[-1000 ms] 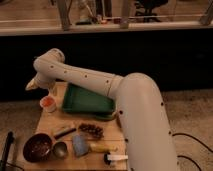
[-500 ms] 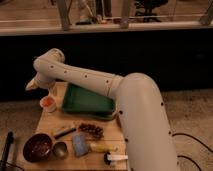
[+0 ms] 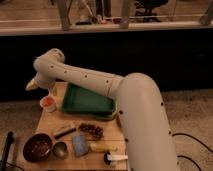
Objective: Place apple in paper cup
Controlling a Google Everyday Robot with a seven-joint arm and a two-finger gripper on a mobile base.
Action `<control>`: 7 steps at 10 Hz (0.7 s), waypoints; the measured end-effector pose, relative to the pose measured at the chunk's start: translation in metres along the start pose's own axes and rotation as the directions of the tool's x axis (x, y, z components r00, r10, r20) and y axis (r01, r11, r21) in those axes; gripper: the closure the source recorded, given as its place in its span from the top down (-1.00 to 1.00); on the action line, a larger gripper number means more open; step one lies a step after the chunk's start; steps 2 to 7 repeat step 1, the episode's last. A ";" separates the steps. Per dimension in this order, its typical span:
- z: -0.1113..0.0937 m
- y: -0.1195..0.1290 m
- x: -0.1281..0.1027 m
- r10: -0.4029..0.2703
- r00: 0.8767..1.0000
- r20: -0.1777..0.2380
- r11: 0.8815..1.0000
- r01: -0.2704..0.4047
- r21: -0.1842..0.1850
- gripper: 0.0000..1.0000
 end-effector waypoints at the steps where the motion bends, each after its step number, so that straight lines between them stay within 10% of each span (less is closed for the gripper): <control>1: 0.000 0.000 0.000 0.000 1.000 0.000 1.000 0.000 0.000 0.60; 7: 0.000 0.000 0.000 0.000 1.000 0.000 1.000 0.000 0.000 0.60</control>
